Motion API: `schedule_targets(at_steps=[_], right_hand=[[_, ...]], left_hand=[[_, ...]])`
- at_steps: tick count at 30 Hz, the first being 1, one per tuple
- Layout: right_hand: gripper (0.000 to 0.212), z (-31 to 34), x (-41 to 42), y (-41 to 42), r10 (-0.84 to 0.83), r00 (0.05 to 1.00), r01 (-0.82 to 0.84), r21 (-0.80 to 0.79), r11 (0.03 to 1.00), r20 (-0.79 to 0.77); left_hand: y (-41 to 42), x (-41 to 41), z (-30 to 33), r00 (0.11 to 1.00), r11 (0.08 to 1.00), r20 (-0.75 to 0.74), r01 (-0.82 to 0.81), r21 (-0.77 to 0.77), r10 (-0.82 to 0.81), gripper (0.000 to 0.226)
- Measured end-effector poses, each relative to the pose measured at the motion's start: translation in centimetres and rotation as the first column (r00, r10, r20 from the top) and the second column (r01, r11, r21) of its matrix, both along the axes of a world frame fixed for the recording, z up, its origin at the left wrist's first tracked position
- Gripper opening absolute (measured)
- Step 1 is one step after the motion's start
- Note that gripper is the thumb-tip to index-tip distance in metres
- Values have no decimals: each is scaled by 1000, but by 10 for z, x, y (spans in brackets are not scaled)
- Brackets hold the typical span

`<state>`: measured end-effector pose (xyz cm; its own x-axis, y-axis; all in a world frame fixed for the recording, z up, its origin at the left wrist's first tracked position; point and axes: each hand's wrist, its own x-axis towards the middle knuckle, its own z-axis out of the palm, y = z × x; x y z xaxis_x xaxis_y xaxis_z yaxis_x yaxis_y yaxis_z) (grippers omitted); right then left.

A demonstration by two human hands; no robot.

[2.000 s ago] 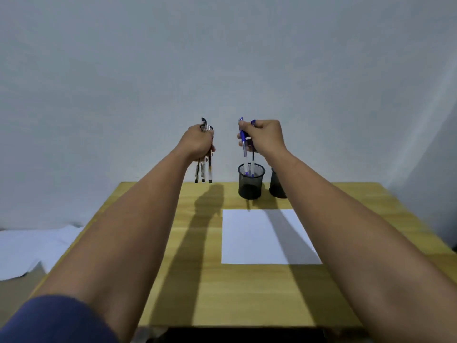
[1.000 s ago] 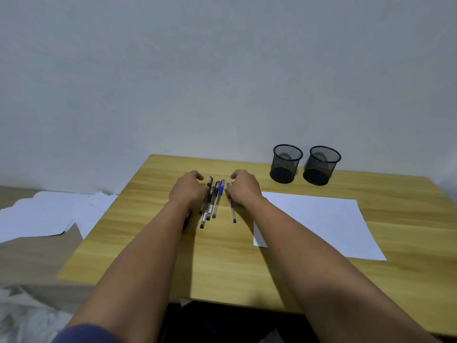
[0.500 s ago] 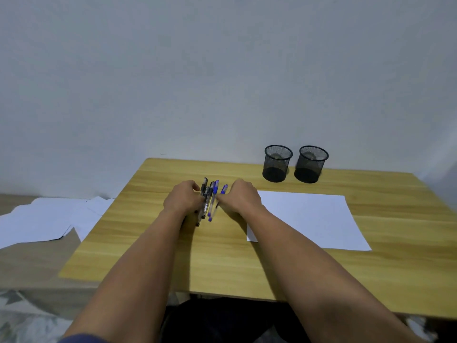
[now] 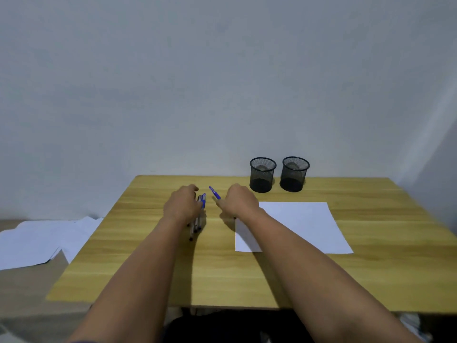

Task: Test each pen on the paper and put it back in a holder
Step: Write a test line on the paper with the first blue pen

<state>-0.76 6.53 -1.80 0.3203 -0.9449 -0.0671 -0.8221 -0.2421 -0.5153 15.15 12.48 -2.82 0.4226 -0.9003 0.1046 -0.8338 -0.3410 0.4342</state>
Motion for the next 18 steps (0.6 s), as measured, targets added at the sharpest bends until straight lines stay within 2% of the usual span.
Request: schedule_targets(at_steps=[3,5,6,9,14,18], right_hand=[[23,18,-23,-7,-11,950,-50,187,981,312],[20,28,-44,-4,-69,875,-94,308,947,479],[20,31,-55,-1,-95,844,-108,342,934,527],[20,32,-82,5,-168,766,-114,388,915,621],[16,16,-104,16,-341,583,-100,482,871,738],[23,1,-106,25,-411,518,-44,504,863,750]], left_hand=[[-2,-12,9,990,988,24,139,-73,-138,60],[-2,-23,13,976,973,73,213,-93,-207,57],[-2,-28,14,968,964,100,242,-106,-232,48],[1,-44,10,947,945,147,303,-124,-284,22],[10,-76,9,917,909,77,398,-123,-391,17],[14,-100,13,878,870,0,474,-136,-478,19]])
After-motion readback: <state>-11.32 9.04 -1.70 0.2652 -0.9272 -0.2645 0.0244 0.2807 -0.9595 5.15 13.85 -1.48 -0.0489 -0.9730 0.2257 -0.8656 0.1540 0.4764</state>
